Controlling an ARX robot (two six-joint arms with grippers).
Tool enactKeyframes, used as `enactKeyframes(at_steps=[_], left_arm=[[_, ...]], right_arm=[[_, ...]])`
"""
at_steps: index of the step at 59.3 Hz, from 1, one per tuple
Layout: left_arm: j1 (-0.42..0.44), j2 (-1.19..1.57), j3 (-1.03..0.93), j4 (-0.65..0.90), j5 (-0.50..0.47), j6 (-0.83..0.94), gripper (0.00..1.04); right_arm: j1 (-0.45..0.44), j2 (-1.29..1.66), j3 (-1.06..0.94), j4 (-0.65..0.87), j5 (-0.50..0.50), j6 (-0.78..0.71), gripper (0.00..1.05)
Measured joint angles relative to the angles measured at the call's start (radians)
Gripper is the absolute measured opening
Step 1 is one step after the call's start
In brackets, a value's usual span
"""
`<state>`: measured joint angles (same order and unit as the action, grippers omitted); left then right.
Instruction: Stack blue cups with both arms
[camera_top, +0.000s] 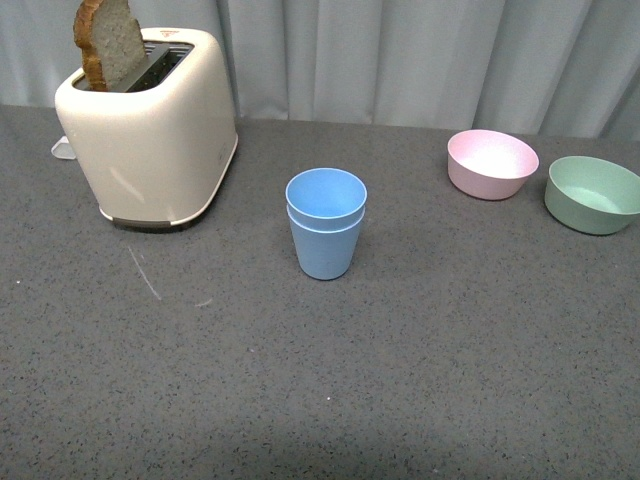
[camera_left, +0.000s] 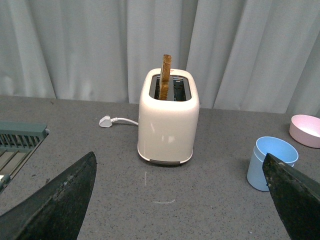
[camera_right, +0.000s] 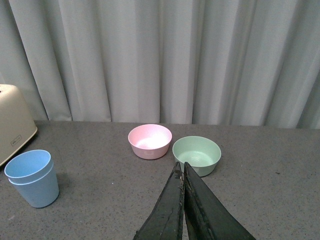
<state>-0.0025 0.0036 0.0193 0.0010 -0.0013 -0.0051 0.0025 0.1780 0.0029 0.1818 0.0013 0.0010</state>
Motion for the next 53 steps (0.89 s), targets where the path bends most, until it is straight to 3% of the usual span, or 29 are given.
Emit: enactKeyframes(at_steps=[7, 23, 46, 53], left_arm=[[0.0, 0.0, 0.0, 0.0, 0.0, 0.0, 0.98], [0.0, 0.0, 0.0, 0.0, -0.001, 0.0, 0.98], [0.0, 0.0, 0.0, 0.0, -0.001, 0.0, 0.98], [0.0, 0.0, 0.0, 0.0, -0.001, 0.0, 0.98]], right_arm=[[0.0, -0.131, 0.001, -0.167, -0.003, 0.0, 0.01], [0.0, -0.174, 0.001, -0.18, -0.003, -0.001, 0.01], [0.0, -0.174, 0.001, -0.18, -0.003, -0.001, 0.67], [0.0, -0.174, 0.001, -0.18, -0.003, -0.001, 0.93]])
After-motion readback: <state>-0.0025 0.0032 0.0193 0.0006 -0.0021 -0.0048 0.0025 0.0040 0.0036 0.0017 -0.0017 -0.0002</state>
